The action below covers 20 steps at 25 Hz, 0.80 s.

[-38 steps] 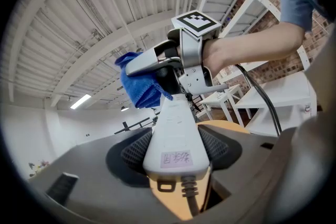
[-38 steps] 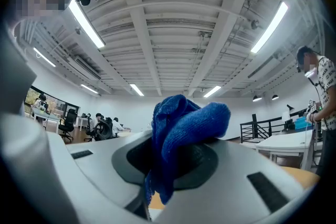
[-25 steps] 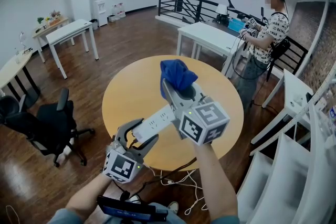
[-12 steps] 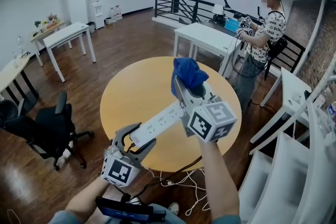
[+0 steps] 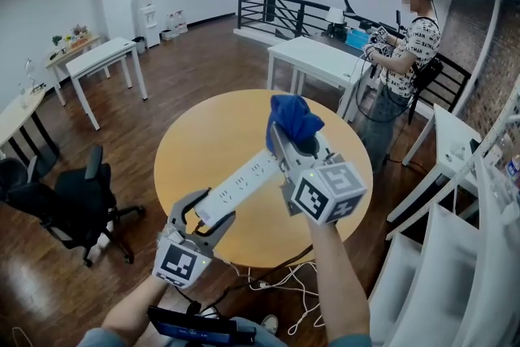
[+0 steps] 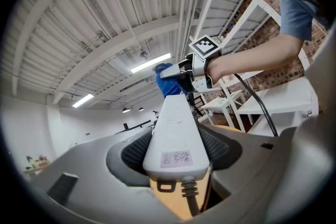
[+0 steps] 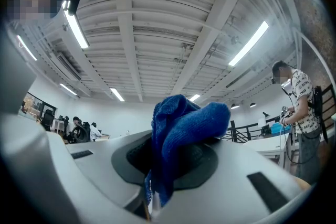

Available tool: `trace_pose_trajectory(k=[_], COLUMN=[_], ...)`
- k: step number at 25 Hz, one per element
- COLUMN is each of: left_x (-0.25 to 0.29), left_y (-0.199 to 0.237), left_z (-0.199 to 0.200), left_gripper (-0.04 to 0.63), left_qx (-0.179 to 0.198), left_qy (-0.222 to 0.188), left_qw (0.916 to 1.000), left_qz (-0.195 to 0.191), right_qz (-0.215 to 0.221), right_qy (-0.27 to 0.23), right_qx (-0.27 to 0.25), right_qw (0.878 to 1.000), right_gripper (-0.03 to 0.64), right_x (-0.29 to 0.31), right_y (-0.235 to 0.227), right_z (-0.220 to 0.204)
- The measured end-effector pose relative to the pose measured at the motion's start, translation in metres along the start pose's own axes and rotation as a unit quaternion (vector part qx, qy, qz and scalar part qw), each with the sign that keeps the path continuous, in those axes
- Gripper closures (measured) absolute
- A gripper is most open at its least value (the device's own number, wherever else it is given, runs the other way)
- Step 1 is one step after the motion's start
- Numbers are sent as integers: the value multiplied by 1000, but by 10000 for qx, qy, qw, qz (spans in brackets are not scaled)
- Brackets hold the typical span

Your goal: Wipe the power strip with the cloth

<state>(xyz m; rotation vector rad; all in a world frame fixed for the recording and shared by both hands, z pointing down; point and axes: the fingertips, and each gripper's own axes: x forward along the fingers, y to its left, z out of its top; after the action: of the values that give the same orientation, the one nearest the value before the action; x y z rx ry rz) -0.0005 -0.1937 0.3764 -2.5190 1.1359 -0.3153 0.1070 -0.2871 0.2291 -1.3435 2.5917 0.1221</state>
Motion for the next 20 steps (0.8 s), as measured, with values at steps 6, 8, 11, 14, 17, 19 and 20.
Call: trace_pose_trajectory(k=[6,8,11,14,17,19,20], left_x=[0,0,0,-2,-2,-2,-2], left_y=[14,16,20,24,26,26,26], left_z=[-4,-4,-4,-7,-9,-9,-8], left_gripper=[316,317,318,316,318,318,318], left_qx=[-284,-389,-474,-579,-604,-578,-576], left_qy=[-27,4,-4,2,17,13,9], left_qw=[9995,9990,9985,9978,9976,9978,9978], left_qz=[166,214,265,313,338,330,326], right_qz=[-42,-46,-47,-74,-91,-82,-75], right_qy=[-46,-50,-70,-101,-133,-139,-135], right_qx=[111,147,230,289,350,370,373], right_qw=[9999,9999,9997,9995,9993,9992,9992], right_gripper=[550,549,549,550,549,549,549], right_x=[-7,-10,-14,-18,-21,-22,-22], right_y=[1,2,3,4,4,5,7], right_z=[-6,-9,-12,-14,-17,-19,-20])
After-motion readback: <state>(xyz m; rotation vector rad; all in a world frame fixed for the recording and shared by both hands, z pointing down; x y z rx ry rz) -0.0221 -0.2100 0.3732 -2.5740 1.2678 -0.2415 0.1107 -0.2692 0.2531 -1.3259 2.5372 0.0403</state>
